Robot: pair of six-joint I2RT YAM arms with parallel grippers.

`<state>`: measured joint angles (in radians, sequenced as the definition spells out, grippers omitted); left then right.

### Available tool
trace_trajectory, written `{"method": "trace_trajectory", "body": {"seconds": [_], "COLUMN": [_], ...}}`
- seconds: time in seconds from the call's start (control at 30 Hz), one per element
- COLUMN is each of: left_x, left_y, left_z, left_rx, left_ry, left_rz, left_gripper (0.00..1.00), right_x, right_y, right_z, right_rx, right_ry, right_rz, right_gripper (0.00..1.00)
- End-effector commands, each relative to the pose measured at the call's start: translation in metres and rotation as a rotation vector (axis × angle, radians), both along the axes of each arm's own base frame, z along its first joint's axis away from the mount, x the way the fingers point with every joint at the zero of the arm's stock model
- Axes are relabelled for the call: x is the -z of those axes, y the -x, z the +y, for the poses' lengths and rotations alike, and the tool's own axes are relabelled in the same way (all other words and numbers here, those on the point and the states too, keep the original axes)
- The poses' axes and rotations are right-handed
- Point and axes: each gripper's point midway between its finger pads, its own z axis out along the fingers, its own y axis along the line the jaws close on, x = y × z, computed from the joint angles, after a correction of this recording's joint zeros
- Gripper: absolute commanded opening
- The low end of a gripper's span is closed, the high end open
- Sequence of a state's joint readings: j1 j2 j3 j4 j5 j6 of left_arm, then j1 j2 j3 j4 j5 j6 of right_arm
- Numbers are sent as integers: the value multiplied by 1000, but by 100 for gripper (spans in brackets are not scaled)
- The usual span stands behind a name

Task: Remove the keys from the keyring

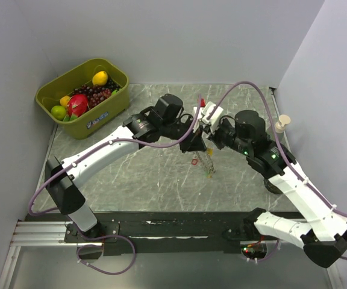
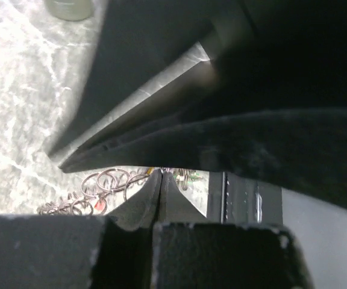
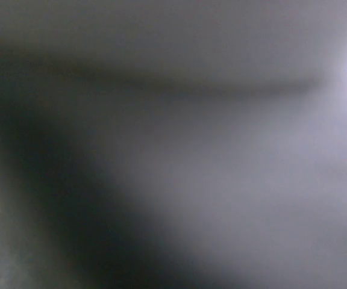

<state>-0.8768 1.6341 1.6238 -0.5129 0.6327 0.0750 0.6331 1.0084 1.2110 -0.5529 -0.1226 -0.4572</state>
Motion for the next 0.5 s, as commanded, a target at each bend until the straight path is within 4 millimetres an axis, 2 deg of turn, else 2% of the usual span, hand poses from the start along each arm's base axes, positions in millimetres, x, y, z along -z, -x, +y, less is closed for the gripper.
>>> {"method": "trace_trajectory", "body": {"seconds": [0.0, 0.07, 0.17, 0.23, 0.33, 0.47], "left_x": [-21, -22, -23, -26, -27, -31], "left_y": [33, 38, 44, 53, 61, 70], "left_z": [-6, -5, -2, 0, 4, 8], "left_rx": [143, 166, 201, 242, 288, 333], "left_ry": [61, 65, 68, 80, 86, 98], "left_rz": [-44, -40, -38, -29, -28, -25], "left_gripper": [1, 1, 1, 1, 1, 1], "right_x": [-21, -13, -4, -7, -2, 2], "right_y": [6, 14, 26, 37, 48, 69], "right_z": [-2, -2, -2, 1, -2, 3], "right_rx": [-106, -166, -256, -344, -406, -544], "right_ry": [6, 17, 43, 36, 58, 61], "right_rz": [-130, -112, -97, -113, -111, -98], "right_gripper": [23, 29, 33, 34, 34, 34]}}
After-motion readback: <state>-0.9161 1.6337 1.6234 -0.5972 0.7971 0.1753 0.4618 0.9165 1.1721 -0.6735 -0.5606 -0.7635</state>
